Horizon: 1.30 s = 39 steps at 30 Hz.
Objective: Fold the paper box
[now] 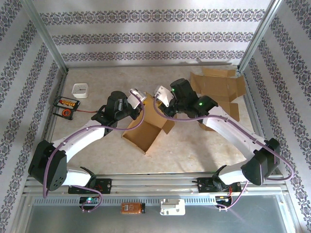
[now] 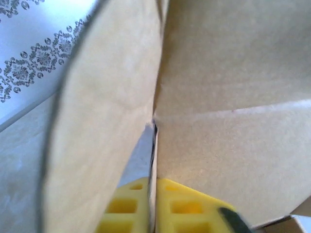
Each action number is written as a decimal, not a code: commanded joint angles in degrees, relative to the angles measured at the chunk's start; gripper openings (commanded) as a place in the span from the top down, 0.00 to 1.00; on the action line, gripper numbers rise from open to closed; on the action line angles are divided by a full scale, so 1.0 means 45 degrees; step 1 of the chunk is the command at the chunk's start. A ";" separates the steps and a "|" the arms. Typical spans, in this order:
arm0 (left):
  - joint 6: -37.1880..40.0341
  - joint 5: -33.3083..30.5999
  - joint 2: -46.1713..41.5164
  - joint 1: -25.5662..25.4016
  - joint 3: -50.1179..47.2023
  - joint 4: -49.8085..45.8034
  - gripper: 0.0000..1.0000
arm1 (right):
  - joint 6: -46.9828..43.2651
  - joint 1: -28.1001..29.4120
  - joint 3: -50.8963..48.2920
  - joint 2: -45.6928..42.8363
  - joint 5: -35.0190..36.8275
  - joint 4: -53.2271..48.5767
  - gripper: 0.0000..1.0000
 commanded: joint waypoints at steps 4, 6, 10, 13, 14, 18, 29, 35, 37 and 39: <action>-0.1875 -0.0427 -0.1042 -0.0109 -0.0742 0.1420 0.51 | -0.4609 0.0689 0.0934 0.0158 0.2472 -0.0091 1.00; -0.2164 -0.0673 -0.1604 -0.0100 -0.1072 0.1334 0.39 | -0.5714 0.0673 0.1119 0.0384 0.2826 -0.0048 1.00; -0.2341 -0.1618 -0.2630 -0.0107 -0.1275 0.0046 0.25 | -0.7804 0.0669 0.1107 0.0893 0.3217 0.0200 1.00; -0.2101 -0.1957 -0.2789 -0.0102 -0.0612 -0.1878 0.25 | -0.8354 0.0638 0.1213 0.1261 0.3097 0.0262 1.00; -0.2029 -0.1997 -0.2793 -0.0102 -0.0317 -0.2547 0.25 | -0.8482 0.0661 0.1305 0.1402 0.3108 0.0239 1.00; -0.1419 -0.1168 -0.2730 -0.0104 0.0562 -0.4637 0.21 | -0.8998 0.0731 0.1400 0.1725 0.3214 0.0256 1.00; -0.0252 -0.1192 -0.0014 0.0018 0.2748 -0.5875 0.08 | -0.9454 0.0935 0.1246 0.1618 0.3190 0.0350 1.00; -0.0834 -0.1412 0.1365 0.0018 0.3628 -0.6059 0.31 | -0.9490 0.0979 0.1185 0.1617 0.3316 0.0371 1.00; -0.0990 -0.1315 0.1480 0.0018 0.3678 -0.6256 0.38 | -0.9554 0.0969 0.1131 0.1641 0.3454 0.0435 1.00; -0.1298 -0.1282 0.1601 0.0018 0.3902 -0.6782 0.41 | -0.9623 0.0975 0.1126 0.1712 0.3563 0.0444 1.00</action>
